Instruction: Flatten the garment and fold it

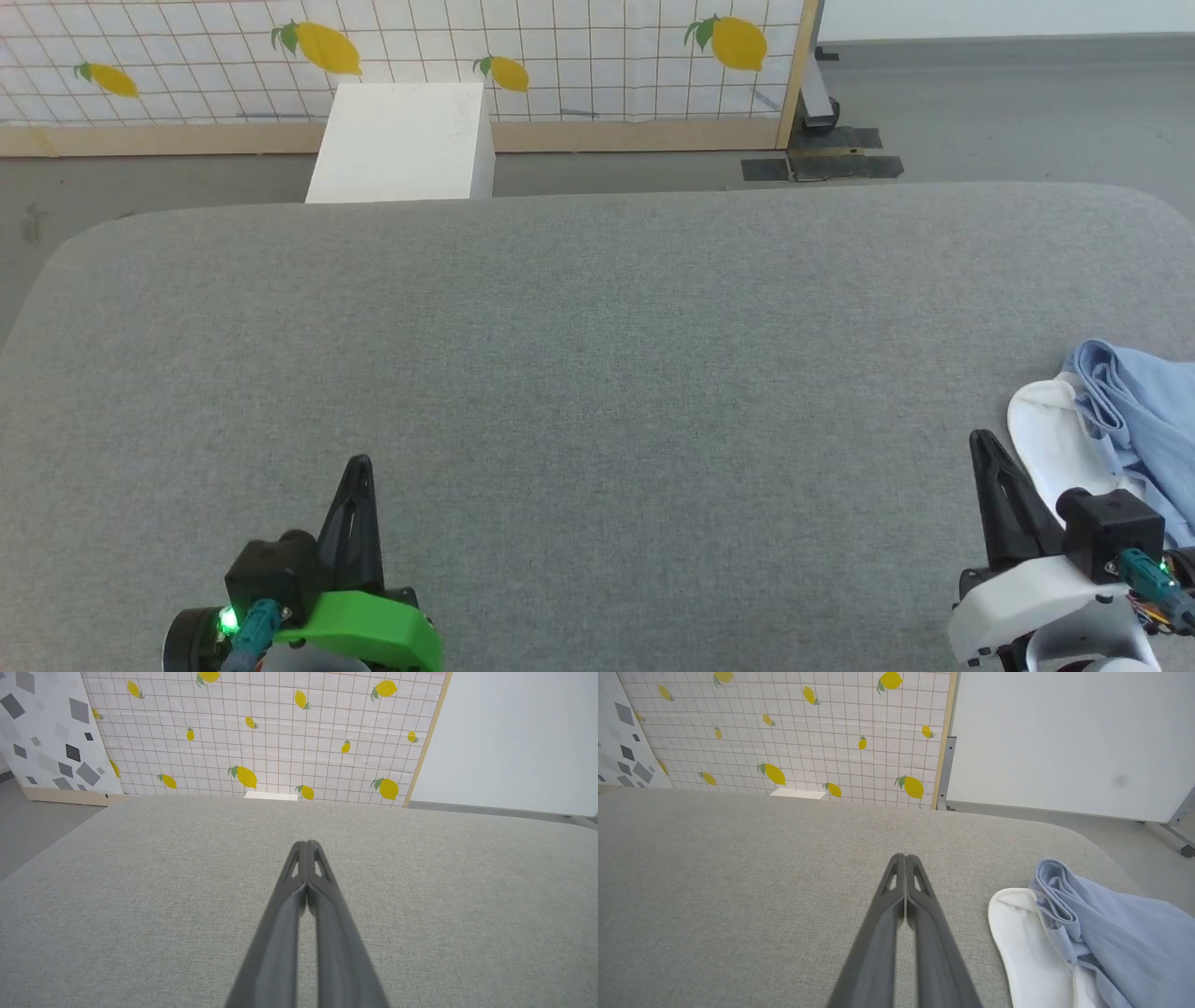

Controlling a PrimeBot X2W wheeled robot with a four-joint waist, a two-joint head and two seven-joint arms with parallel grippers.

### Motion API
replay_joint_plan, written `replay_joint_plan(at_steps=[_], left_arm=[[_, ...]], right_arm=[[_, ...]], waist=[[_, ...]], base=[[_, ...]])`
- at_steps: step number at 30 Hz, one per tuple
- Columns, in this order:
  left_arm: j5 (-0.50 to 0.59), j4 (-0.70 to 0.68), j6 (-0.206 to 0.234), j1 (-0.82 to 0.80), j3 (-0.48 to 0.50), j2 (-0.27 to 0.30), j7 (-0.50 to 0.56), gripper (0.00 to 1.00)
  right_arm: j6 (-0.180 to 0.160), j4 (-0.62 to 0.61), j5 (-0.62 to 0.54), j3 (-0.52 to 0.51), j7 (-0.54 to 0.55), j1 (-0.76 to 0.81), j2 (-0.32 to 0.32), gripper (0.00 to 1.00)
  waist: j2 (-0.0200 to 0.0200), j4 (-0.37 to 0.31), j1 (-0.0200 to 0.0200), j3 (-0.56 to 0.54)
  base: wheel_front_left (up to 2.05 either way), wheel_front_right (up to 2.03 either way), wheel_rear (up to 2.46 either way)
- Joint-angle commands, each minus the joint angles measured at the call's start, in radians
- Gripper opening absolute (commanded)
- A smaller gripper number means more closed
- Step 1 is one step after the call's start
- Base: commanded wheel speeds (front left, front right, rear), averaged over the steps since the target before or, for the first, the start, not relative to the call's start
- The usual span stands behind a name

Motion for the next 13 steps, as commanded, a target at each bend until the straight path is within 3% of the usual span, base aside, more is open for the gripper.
replay_joint_plan(at_steps=[1,13], left_arm=[[0.019,0.004,-0.009,-0.023,0.009,-0.01,0.005,0.0],[0.06,0.01,-0.037,-0.033,0.039,-0.027,0.034,0.0]], right_arm=[[-0.001,0.003,0.001,0.006,0.003,-0.015,0.001,0.0],[-0.001,0.006,0.001,0.02,0.01,-0.024,0.001,0.0]], waist=[[0.0,0.0,0.0,-0.001],[0.0,0.003,0.0,-0.008]], base=[[0.0,0.0,0.0],[0.0,0.0,0.0]])
